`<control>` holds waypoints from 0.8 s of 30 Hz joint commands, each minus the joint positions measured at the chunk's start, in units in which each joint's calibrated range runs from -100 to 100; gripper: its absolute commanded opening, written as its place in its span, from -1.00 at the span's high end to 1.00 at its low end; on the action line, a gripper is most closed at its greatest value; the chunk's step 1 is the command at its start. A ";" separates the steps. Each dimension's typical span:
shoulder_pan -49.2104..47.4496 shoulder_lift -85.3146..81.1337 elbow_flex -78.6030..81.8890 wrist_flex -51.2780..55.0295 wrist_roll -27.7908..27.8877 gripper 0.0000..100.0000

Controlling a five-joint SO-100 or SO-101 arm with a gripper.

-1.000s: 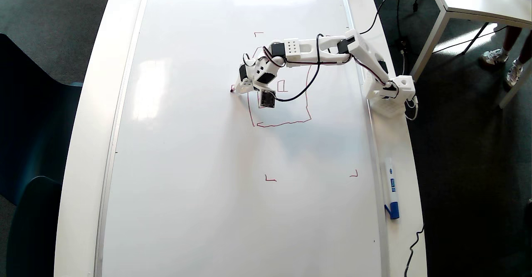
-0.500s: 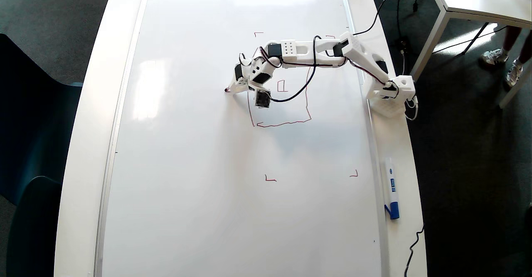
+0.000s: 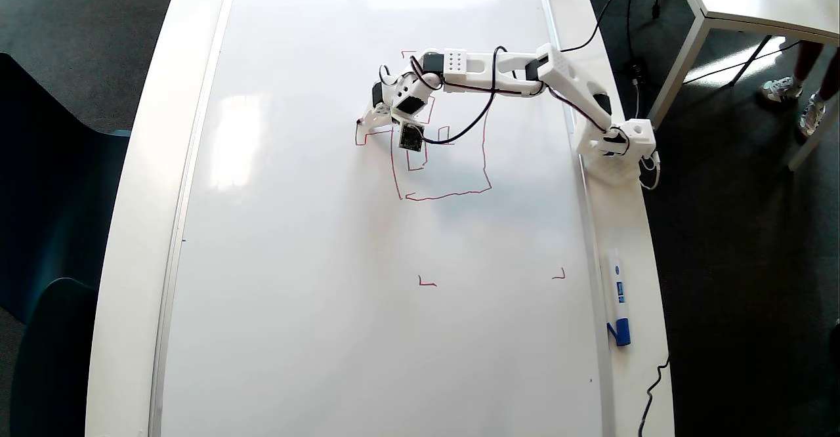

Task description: Draw on a whiteboard a robot head using a pen attached to the gripper

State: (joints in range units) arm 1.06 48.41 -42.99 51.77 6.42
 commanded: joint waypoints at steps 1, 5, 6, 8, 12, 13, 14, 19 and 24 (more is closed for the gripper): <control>0.97 -2.00 1.00 1.22 1.14 0.99; 0.38 -5.94 7.63 1.31 1.14 0.99; 0.31 -7.03 9.44 1.22 1.14 0.99; -0.50 -8.87 12.80 0.35 1.09 0.99; -2.49 -9.80 14.34 0.35 1.09 0.99; -2.86 -9.96 14.53 0.35 1.03 0.99; -3.16 -10.05 14.71 0.35 1.03 0.99; -3.74 -9.96 14.53 0.27 0.82 0.99; -3.82 -10.21 14.62 0.35 0.50 0.99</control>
State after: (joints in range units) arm -2.04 40.36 -28.55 52.20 7.27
